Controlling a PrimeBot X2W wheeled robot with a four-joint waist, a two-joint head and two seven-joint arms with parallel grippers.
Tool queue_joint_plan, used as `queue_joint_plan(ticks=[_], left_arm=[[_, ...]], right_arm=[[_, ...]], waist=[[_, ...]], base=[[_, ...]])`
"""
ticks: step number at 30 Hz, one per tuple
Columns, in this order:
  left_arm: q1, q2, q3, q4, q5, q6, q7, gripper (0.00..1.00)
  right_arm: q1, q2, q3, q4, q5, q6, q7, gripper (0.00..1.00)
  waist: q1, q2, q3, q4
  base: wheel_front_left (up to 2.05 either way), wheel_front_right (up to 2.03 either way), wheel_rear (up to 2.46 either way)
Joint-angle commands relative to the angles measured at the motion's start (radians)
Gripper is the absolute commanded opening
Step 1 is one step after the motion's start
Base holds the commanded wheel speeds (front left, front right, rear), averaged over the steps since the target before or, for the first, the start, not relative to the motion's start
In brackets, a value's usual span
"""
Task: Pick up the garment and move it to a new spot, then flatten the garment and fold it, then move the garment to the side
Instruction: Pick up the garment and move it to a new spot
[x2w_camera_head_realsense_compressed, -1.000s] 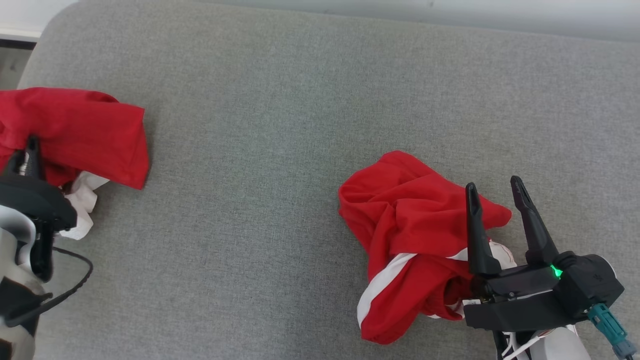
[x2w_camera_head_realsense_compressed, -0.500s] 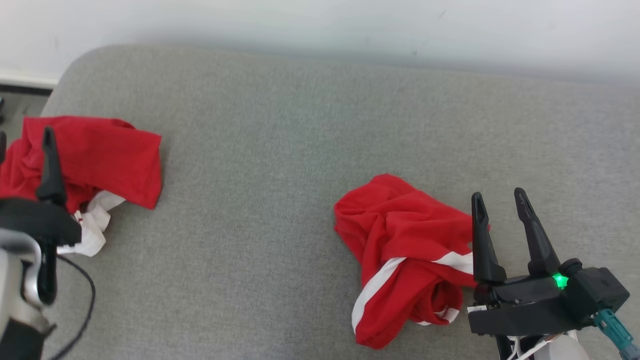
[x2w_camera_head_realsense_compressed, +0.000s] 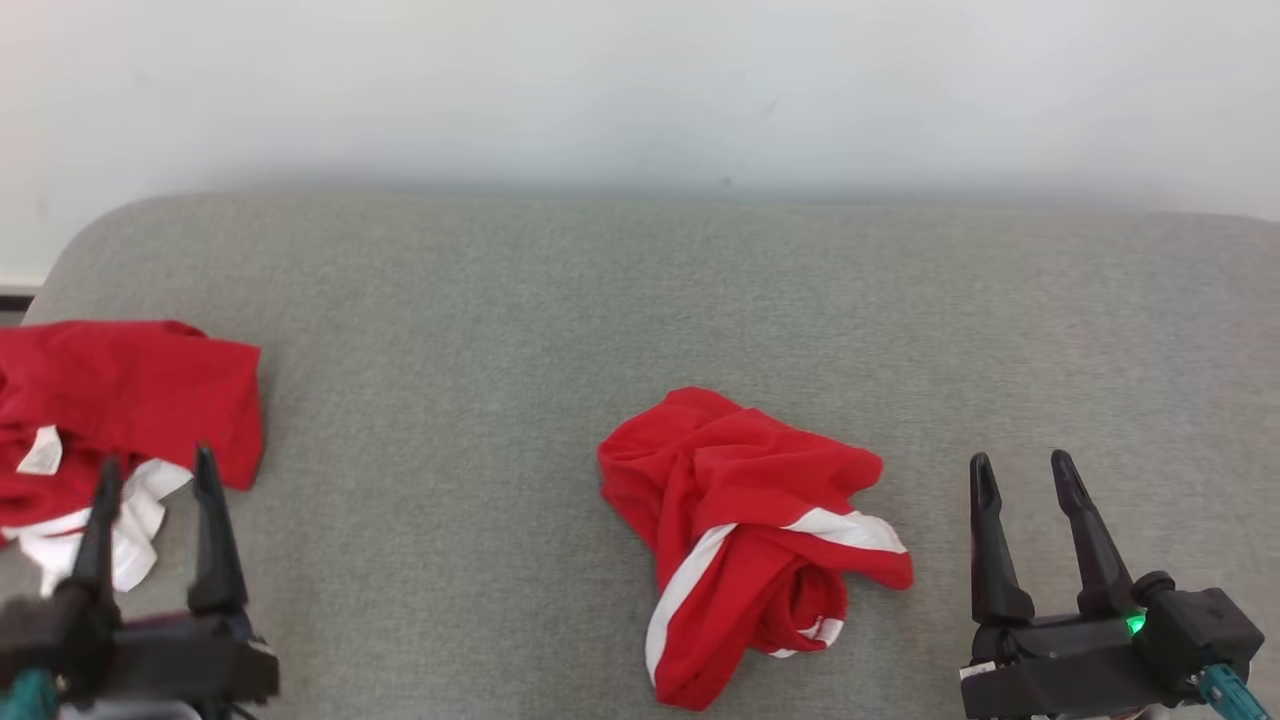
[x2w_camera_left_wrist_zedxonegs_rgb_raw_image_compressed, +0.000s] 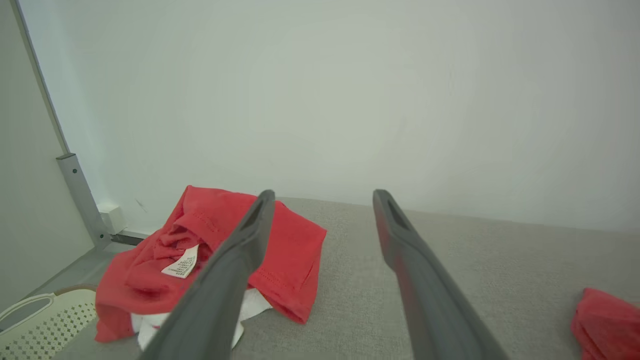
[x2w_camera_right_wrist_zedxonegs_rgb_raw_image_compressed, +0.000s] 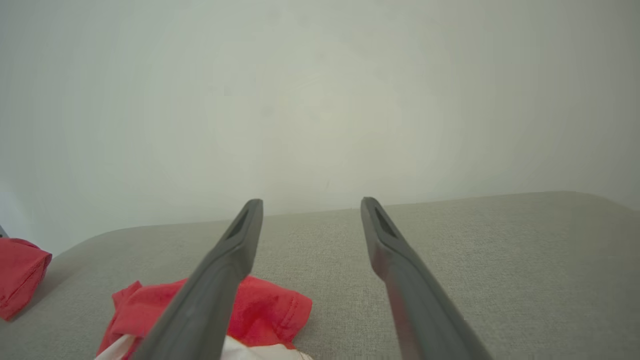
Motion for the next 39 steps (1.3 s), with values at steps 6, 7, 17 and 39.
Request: queue_joint_plan(ticks=[6,7,17,39], left_arm=[[0.141,-0.097,0.063,-0.128,0.090,-0.027,-0.003,1.00],[0.162,-0.112,0.071,-0.145,0.100,-0.030,-0.003,1.00],[0.289,-0.175,0.068,-0.113,0.202,-0.073,-0.003,1.00],[0.330,-0.202,0.014,-0.034,0.284,-0.088,-0.003,1.00]], right_arm=[[0.037,-0.001,-0.009,0.020,0.011,-0.002,0.000,1.00],[0.041,-0.001,-0.012,0.023,0.014,-0.002,0.000,1.00],[0.094,-0.001,0.001,0.053,0.023,-0.002,0.000,1.00],[0.151,-0.001,0.068,0.113,-0.013,-0.002,0.000,1.00]], waist=[[0.0002,0.0000,-0.041,-0.046],[0.0002,0.0000,-0.044,-0.048],[0.0002,0.0000,-0.088,-0.054],[0.0002,0.0000,-0.124,-0.074]], base=[[0.00,0.00,0.00],[0.00,0.00,0.00],[0.00,0.00,0.00],[0.00,0.00,0.00]])
